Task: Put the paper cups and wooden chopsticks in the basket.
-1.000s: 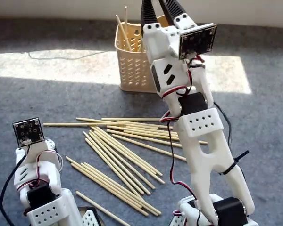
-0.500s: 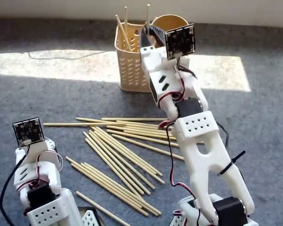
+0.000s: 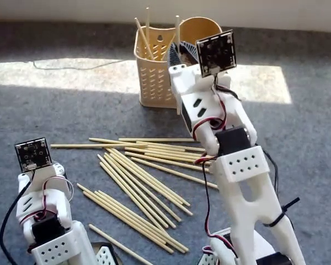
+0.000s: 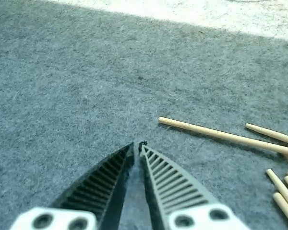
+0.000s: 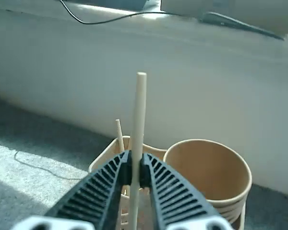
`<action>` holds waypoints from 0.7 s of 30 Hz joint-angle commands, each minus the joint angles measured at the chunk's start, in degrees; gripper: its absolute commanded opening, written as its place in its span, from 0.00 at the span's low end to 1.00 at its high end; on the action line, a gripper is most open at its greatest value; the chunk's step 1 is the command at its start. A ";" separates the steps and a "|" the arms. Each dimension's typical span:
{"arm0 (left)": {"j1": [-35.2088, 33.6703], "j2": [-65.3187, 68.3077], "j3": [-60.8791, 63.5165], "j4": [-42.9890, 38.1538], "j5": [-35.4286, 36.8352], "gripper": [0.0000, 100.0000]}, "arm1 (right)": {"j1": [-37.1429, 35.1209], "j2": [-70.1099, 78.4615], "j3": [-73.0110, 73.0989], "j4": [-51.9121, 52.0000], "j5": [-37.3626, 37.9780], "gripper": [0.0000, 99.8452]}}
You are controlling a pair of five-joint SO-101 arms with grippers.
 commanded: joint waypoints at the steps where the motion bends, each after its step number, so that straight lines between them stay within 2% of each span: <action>1: 1.36 -0.66 -1.27 -0.88 -0.35 0.04 | -3.65 -4.79 -0.84 -0.22 4.31 0.01; 6: 1.36 -0.66 -1.27 -0.88 -0.35 0.04 | -5.76 -5.32 -4.53 -5.14 4.84 0.01; 12: 1.36 -0.66 -1.27 -0.88 -0.35 0.04 | -5.76 -4.62 -5.58 -17.36 5.10 0.01; 17: 1.36 -0.66 -1.27 -0.88 -0.35 0.04 | -4.53 2.42 -8.31 -30.29 5.19 0.01; 21: 1.36 -0.66 -1.27 -0.88 -0.35 0.04 | -2.77 10.68 -12.62 -36.70 5.19 0.01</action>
